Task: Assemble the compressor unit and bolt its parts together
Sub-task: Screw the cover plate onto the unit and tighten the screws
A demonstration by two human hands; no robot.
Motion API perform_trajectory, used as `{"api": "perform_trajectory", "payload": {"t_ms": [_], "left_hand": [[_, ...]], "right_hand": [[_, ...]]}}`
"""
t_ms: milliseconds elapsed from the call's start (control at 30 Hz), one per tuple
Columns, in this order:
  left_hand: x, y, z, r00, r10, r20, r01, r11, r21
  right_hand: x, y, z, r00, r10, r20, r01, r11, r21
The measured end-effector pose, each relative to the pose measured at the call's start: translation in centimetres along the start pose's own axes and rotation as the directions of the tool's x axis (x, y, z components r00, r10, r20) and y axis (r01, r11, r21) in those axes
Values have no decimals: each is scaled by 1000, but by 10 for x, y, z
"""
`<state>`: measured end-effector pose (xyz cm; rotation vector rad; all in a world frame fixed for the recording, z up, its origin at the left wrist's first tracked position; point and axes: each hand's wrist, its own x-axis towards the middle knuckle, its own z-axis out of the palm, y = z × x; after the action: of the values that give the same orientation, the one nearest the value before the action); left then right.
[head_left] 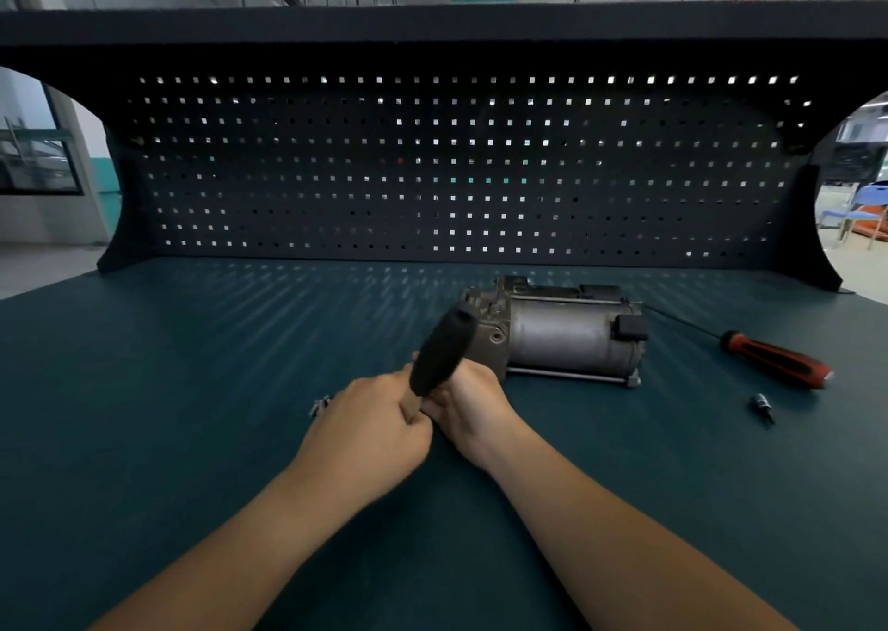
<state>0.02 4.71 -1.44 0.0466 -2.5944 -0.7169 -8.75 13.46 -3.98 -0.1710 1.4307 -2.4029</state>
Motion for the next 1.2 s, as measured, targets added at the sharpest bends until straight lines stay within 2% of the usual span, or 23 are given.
{"api": "perform_trajectory", "payload": {"t_ms": [67, 100, 133, 167, 200, 233, 267, 300, 333, 367, 400, 433, 533, 600, 667, 800, 967, 1067, 1133, 1200], "left_hand": [[-1, 2, 1, 998, 47, -35, -44, 996, 72], [0, 1, 2, 998, 53, -24, -52, 997, 54], [1, 0, 2, 999, 27, 19, -26, 999, -30], [2, 1, 1, 995, -36, 97, 54, 981, -189], [3, 2, 0, 974, -113, 194, 187, 887, -422], [5, 4, -1, 937, -184, 298, 341, 673, -656], [7, 6, -3, 882, -224, 415, 470, 368, -802], [9, 6, -6, 834, -229, 502, 527, 63, -847], [10, 5, -8, 802, -227, 552, 527, -164, -834], [12, 4, -12, 785, -225, 577, 510, -293, -809], [13, 3, -14, 781, -224, 582, 505, -322, -801], [13, 2, -15, 786, -232, 573, 514, -267, -815], [12, 5, -11, 830, -290, 476, 523, 109, -846], [12, 8, -10, 866, -302, 399, 484, 306, -820], [13, 11, -11, 894, -295, 338, 439, 415, -797], [11, 13, -11, 921, -271, 281, 387, 538, -749], [12, 13, -9, 942, -204, 266, 334, 643, -689], [11, 9, -7, 943, -185, 277, 330, 639, -695], [7, 7, -4, 927, -192, 323, 374, 554, -744], [6, 5, -4, 889, -224, 401, 456, 334, -825]], "right_hand": [[0, 0, 1, 1000, -15, 4, 15, 1000, 8], [0, 1, 1, 1000, -22, 4, 22, 1000, 7], [0, 1, 0, 1000, -27, 0, 27, 1000, 0], [0, 2, 0, 1000, -30, -3, 30, 1000, -7], [0, 2, -1, 1000, -31, -2, 31, 999, -7], [-1, 2, -2, 999, -33, 10, 33, 999, -10], [-1, 2, -2, 999, -33, 30, 34, 999, -26], [-1, 1, -2, 998, -32, 54, 34, 998, -46], [-1, 1, -2, 997, -30, 72, 34, 998, -58], [-2, 1, -2, 996, -29, 81, 34, 998, -60], [-2, 2, -2, 996, -27, 83, 32, 998, -62], [-2, 2, -1, 996, -24, 83, 29, 997, -66], [-5, 0, 0, 996, -17, 86, 21, 998, -51], [-5, -1, 0, 996, -13, 89, 15, 1000, -23], [-4, -2, -1, 996, -11, 91, 13, 1000, -17], [-5, -4, -1, 995, -5, 97, 5, 1000, -4], [-6, -6, -1, 995, 10, 102, -11, 1000, 11], [-6, -6, 0, 994, 20, 105, -23, 1000, 20], [-7, -6, 0, 995, 26, 93, -27, 1000, 9], [-8, -5, -1, 996, 18, 90, -18, 1000, -8]]}}
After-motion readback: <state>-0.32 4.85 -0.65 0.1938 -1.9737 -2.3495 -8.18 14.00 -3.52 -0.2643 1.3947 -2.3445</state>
